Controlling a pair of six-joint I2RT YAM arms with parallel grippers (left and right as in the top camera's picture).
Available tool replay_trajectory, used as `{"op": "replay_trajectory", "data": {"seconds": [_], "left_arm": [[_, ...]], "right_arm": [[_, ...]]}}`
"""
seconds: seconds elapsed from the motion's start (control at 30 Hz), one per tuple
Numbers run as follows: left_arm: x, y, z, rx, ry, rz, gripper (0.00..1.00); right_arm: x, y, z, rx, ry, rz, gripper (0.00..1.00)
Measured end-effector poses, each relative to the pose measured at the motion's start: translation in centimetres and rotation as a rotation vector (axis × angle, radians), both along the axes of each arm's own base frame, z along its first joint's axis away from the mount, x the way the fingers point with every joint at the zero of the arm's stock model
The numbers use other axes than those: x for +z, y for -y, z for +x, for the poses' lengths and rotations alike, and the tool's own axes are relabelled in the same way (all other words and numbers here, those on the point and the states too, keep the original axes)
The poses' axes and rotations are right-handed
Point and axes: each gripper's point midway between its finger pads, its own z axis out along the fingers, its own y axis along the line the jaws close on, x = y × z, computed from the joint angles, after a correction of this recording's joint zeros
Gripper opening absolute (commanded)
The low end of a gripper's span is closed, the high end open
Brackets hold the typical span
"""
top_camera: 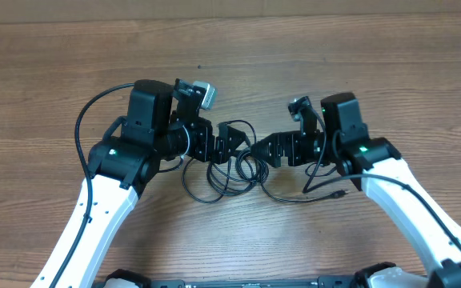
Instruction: Untangle cables
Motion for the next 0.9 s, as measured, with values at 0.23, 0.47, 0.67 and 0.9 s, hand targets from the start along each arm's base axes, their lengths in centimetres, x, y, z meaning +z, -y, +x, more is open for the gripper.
{"op": "replay_trajectory", "data": {"seconds": [0.23,0.47,0.67,0.9], "left_arm": [[0.0,0.0,0.0,0.0,0.0,0.0,1.0],[-0.1,-0.1,0.1,0.006,0.002,0.006,1.0],[-0.2,-0.3,0.3,0.019,0.006,0.018,1.0],[-0.2,-0.5,0.4,0.027,0.009,0.026,1.0]], "right_arm": [[-5.9,0.7,0.1,0.079,-0.039,-0.152,1.0],[-8.6,0.9,0.2,0.168,-0.012,-0.21,1.0],[-9.5,0.5,0.4,0.241,0.035,-0.211,1.0],[-11.7,-0.6,-0.3,0.309,-0.01,-0.146,1.0]]}}
